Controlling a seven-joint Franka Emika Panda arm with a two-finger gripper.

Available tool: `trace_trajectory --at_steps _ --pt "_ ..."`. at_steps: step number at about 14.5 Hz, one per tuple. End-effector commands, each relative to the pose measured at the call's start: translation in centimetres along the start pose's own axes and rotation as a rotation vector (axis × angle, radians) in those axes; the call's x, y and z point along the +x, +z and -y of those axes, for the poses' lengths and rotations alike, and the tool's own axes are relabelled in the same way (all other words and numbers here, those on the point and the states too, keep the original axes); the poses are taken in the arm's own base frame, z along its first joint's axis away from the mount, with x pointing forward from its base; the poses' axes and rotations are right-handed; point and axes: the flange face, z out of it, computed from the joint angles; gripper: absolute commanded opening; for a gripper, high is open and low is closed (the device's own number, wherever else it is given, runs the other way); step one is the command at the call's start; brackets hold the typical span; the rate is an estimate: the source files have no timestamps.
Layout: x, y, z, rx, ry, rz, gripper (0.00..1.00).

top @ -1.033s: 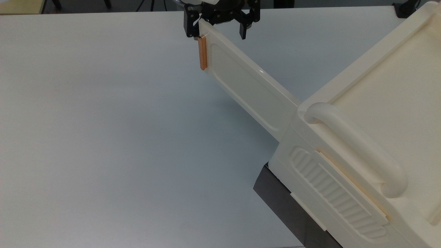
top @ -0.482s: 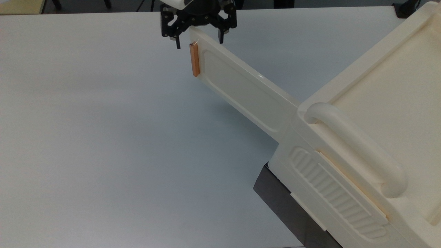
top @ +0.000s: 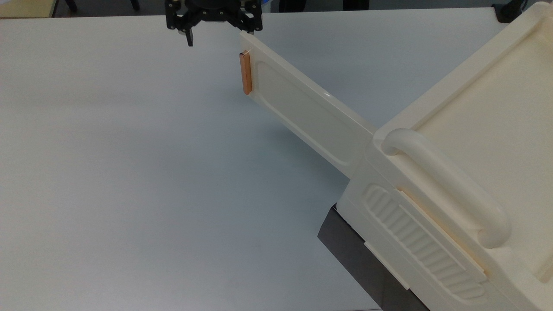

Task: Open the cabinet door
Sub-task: 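Release the door and lift the gripper away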

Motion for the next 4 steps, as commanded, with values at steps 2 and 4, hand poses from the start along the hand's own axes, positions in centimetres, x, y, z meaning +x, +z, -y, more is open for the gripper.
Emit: trace_trajectory --at_steps 2,4 --pt "-1.68 -0.56 -0.18 -0.032 0.032 0.014 1.00" --pt "-1.65 -0.47 -0.35 -0.033 0.035 0.016 1.00"
